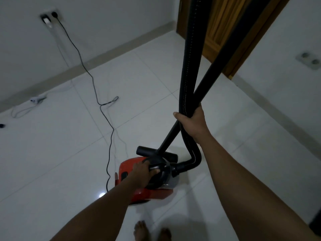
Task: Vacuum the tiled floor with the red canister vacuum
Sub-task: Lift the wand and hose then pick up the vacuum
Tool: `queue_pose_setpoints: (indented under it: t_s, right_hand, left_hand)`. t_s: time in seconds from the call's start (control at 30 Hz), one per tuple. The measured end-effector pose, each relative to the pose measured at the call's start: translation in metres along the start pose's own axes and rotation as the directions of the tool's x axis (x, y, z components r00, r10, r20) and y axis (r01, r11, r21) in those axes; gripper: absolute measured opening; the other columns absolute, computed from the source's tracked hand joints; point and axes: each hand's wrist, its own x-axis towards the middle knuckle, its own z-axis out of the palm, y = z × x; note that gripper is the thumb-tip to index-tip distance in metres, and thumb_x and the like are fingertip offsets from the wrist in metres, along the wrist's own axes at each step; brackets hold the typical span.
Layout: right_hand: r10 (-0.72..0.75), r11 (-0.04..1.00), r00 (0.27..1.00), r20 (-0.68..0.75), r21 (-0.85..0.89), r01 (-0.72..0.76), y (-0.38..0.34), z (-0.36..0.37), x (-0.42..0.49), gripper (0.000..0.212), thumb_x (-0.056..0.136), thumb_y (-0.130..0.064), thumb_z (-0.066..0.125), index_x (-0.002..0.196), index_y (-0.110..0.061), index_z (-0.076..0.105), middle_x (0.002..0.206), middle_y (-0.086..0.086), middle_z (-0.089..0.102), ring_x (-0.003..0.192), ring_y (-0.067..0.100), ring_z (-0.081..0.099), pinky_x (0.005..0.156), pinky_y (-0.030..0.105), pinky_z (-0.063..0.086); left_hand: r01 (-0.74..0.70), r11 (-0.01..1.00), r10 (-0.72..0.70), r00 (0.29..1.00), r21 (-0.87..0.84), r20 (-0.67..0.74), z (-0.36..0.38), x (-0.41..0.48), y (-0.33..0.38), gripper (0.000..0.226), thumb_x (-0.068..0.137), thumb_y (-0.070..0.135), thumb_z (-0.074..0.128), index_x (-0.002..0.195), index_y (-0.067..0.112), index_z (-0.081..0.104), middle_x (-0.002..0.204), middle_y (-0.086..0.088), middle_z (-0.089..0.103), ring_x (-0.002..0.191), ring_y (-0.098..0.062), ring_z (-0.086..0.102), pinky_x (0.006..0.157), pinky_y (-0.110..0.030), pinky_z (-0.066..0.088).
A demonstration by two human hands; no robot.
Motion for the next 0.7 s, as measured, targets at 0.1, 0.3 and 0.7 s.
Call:
queue_pose_setpoints:
  t_s: [0.1, 0.3, 0.7]
  right_hand:
    - [-0.025, 1.0, 0.999, 0.024, 0.012, 0.025, -0.067, -0.001, -0.008, 0.064, 0.081, -0.02, 0.08, 0.134, -0.022, 0.045, 0.109, -0.005, 0.063, 0.098, 0.007, 0.064, 0.084, 0.026, 0.053]
    - [-0.097, 0.995, 0.991, 0.089, -0.013, 0.099, -0.171, 0.024, 0.02, 0.068, 0.081, -0.02, 0.082, 0.137, -0.019, 0.044, 0.11, -0.007, 0.062, 0.098, 0.004, 0.062, 0.081, 0.023, 0.05]
    - [-0.16, 0.987, 0.987, 0.02, -0.022, 0.16, -0.322, 0.067, 0.238, 0.066, 0.082, -0.028, 0.082, 0.137, -0.015, 0.048, 0.11, -0.009, 0.061, 0.098, 0.001, 0.059, 0.077, 0.021, 0.048]
  left_hand:
    - [-0.039, 0.999, 0.04, 0.999, 0.014, -0.028, -0.053, -0.035, 0.031, 0.086, 0.071, 0.082, 0.033, 0.13, 0.024, 0.057, 0.125, -0.004, 0.064, 0.115, -0.027, 0.057, 0.104, -0.045, 0.043]
    - [-0.072, 0.997, 0.071, 0.996, -0.016, -0.06, -0.155, -0.059, 0.074, 0.044, 0.096, 0.051, 0.057, 0.127, 0.021, 0.062, 0.118, -0.003, 0.068, 0.108, -0.021, 0.063, 0.09, -0.029, 0.045]
    - [-0.117, 0.993, 0.117, 0.986, 0.01, -0.121, -0.39, 0.081, 0.14, 0.049, 0.098, 0.049, 0.056, 0.136, 0.019, 0.056, 0.13, -0.006, 0.063, 0.118, -0.026, 0.06, 0.095, -0.028, 0.042]
